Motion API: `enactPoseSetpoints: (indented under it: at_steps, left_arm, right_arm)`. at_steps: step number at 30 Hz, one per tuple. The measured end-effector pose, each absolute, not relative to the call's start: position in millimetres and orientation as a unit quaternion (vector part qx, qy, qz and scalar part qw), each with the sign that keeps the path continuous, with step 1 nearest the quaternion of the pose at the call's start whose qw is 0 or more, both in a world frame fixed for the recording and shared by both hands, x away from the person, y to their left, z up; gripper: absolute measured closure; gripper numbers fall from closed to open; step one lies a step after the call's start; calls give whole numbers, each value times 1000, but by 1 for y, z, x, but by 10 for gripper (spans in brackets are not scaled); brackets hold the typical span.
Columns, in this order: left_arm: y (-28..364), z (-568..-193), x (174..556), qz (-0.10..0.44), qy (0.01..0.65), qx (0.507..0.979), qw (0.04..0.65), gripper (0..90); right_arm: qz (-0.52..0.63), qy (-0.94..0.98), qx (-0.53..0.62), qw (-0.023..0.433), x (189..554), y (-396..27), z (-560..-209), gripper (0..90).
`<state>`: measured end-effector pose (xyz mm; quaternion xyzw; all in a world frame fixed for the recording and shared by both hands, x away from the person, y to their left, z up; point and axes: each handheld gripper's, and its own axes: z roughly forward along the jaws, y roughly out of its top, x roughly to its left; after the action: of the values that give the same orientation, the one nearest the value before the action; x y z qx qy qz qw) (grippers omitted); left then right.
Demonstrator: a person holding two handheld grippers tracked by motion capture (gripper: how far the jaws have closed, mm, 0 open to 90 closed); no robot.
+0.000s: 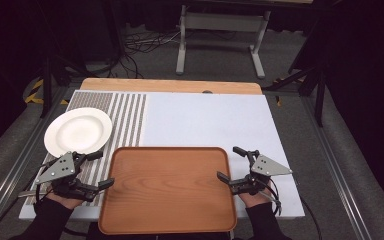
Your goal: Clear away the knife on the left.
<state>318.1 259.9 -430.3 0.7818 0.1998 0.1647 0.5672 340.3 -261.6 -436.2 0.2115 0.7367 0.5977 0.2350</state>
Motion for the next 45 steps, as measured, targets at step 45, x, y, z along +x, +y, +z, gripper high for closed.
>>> enactPoseSetpoints:
  at_steps: [45]
  left_arm:
    - [313,-394,325,124,158,919,340,203]
  right_arm:
    - [599,742,208,216,342,-260,-438,20]
